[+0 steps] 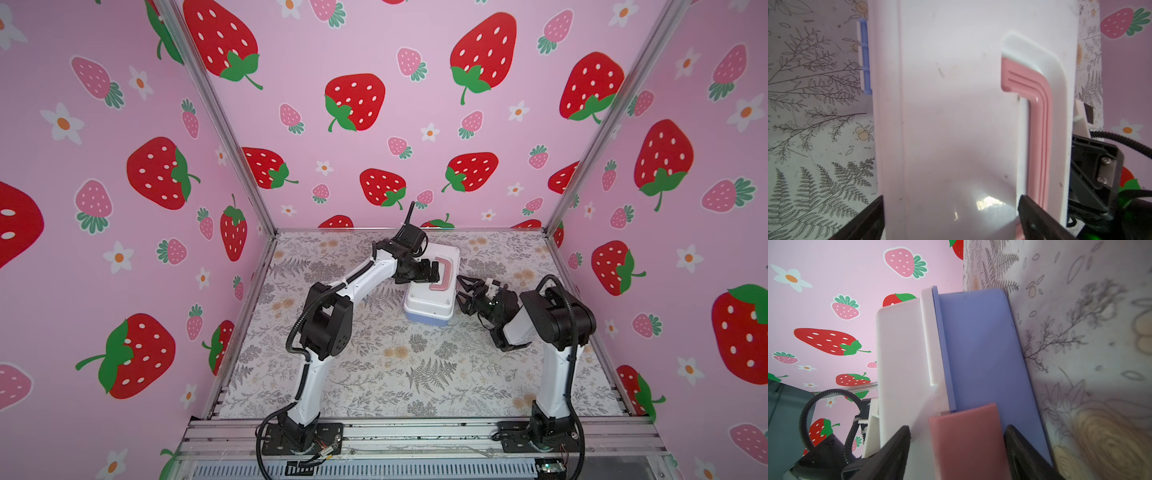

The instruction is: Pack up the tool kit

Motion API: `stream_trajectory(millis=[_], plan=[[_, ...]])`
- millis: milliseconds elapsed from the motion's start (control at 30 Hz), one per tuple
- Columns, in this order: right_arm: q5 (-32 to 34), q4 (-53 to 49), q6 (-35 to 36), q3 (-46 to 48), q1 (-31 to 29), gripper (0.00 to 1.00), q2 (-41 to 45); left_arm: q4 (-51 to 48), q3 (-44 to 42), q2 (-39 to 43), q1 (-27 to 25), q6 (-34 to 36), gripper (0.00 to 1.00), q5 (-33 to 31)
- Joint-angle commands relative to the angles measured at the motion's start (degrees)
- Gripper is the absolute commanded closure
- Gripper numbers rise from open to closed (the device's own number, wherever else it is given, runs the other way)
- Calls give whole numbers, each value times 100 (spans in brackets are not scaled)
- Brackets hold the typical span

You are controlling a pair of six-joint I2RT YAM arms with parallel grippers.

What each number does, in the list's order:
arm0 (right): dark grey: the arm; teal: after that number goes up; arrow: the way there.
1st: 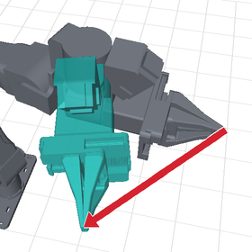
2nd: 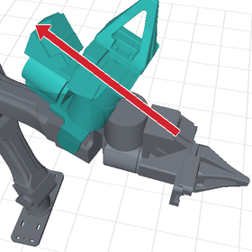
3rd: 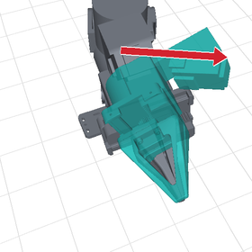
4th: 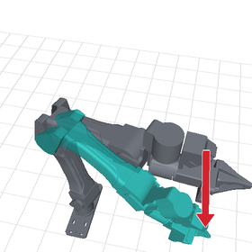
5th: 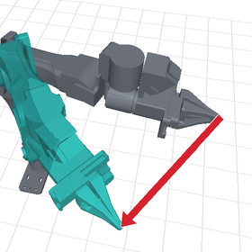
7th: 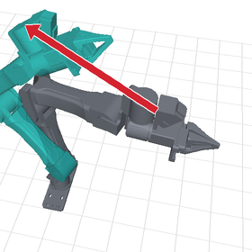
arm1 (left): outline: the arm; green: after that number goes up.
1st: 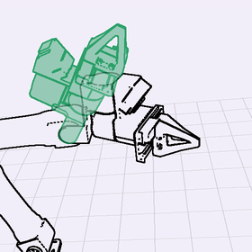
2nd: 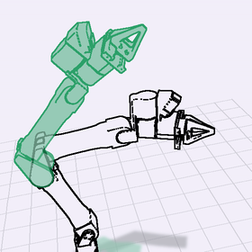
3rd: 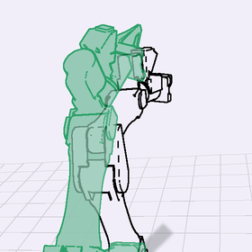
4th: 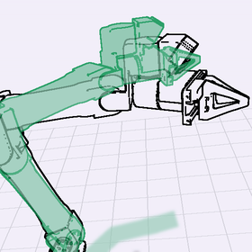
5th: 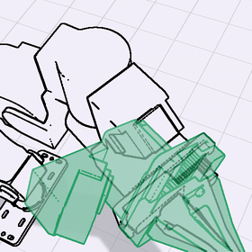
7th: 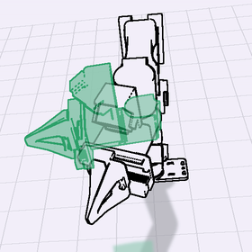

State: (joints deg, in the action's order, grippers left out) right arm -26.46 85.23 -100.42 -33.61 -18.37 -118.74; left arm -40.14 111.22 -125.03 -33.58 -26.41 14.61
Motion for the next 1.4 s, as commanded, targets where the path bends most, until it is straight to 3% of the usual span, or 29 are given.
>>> stream_trajectory(millis=[0,300,833,967,1200,1367], plan=[[-198,2195,26,21,-44,26,383,-169,-83,-478,-166,-88,0,683],[-263,2199,116,34,-27,33,540,-166,-109,-459,-166,-88,0,679],[-528,1905,483,414,185,35,831,-275,-48,-437,-167,-38,0,613],[-631,856,1092,525,343,33,1320,-284,-32,-446,-175,-68,0,613],[-350,-2943,3222,169,461,25,2825,-362,10,-486,-197,-59,0,570],[-256,-4077,3810,-220,465,22,3066,-327,5,-526,-220,-93,0,576]])
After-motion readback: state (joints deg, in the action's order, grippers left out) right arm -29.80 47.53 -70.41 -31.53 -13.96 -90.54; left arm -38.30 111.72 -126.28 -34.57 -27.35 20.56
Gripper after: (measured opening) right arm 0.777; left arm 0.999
